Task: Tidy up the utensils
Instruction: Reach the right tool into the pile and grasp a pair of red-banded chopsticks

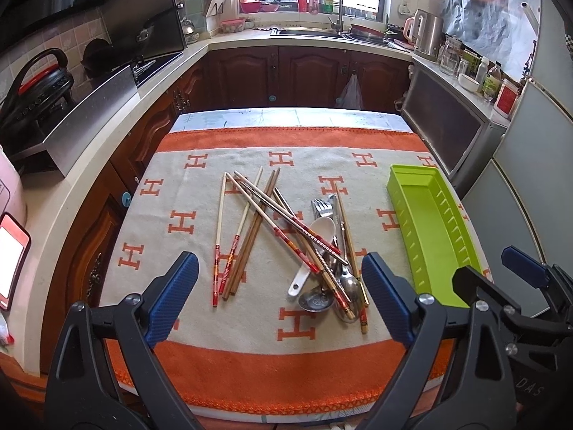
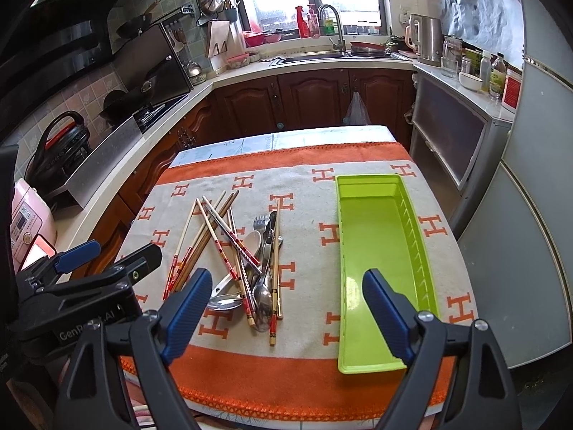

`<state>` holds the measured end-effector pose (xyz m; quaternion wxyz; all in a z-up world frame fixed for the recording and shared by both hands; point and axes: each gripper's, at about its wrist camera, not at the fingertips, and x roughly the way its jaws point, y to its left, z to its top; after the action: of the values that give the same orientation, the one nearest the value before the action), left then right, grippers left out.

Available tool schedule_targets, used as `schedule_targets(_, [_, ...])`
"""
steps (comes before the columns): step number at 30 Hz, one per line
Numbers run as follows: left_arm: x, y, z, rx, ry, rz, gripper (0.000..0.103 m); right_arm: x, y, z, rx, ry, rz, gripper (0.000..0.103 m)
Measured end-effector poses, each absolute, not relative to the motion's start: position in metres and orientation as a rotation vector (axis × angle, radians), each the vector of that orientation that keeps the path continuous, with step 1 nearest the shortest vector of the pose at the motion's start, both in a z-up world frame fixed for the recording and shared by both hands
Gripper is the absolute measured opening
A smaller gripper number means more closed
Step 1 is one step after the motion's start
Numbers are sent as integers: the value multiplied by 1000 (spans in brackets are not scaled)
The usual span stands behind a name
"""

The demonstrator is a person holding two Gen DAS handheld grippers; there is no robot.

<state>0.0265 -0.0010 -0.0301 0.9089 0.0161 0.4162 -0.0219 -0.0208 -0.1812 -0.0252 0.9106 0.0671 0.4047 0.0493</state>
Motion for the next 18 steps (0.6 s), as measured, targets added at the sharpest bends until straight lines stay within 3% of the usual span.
schedule_targets(4, [47,12,-35,37,890,-61,92,-6,-179,-26,137,848,110,82])
schedule_targets(18, [125,88,-69,-43,1034,-69,92,89,-154,-56,146,990,248,46])
